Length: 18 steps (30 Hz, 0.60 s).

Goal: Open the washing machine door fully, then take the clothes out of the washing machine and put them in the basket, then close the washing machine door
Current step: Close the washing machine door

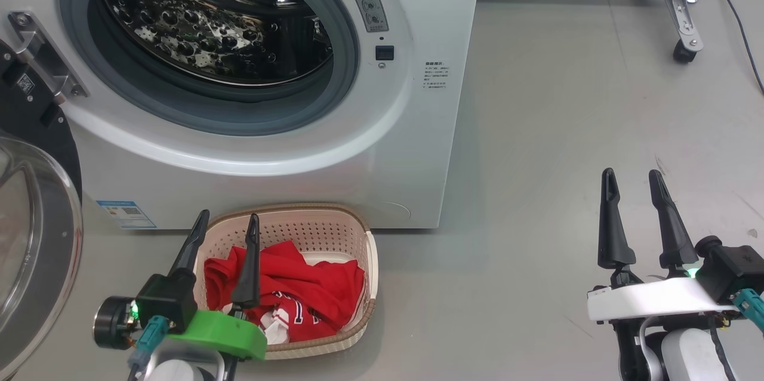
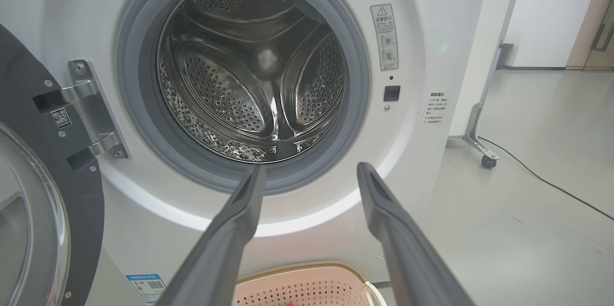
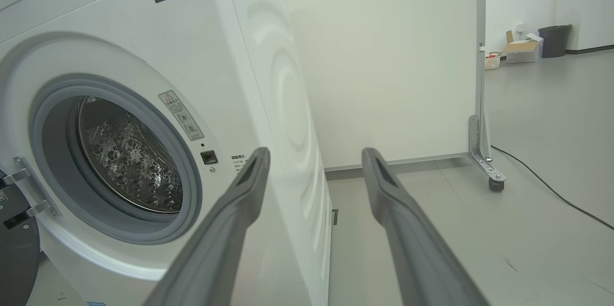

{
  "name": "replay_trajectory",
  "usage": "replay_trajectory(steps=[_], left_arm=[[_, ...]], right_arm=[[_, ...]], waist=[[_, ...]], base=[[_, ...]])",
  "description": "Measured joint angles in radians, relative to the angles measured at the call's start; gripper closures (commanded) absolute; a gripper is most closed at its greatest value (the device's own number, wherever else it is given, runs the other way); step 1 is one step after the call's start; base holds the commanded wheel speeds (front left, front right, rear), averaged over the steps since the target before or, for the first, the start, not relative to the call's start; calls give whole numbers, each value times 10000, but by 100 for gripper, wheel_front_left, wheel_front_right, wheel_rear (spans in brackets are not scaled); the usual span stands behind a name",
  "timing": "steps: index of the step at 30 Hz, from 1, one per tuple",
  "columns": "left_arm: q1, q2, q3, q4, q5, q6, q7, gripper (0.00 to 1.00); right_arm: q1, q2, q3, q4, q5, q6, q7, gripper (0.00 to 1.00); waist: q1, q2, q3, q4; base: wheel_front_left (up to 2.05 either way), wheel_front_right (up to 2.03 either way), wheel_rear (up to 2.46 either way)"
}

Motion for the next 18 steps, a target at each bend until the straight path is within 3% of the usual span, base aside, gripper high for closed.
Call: replay_trajectory(steps=[18], left_arm=[[6, 2, 10, -134, 8, 77, 0, 0]], right_arm=[[-1, 0, 35, -8, 75, -73, 0, 0]], waist=[[0, 0, 4, -32]], base=[[0, 0, 0]])
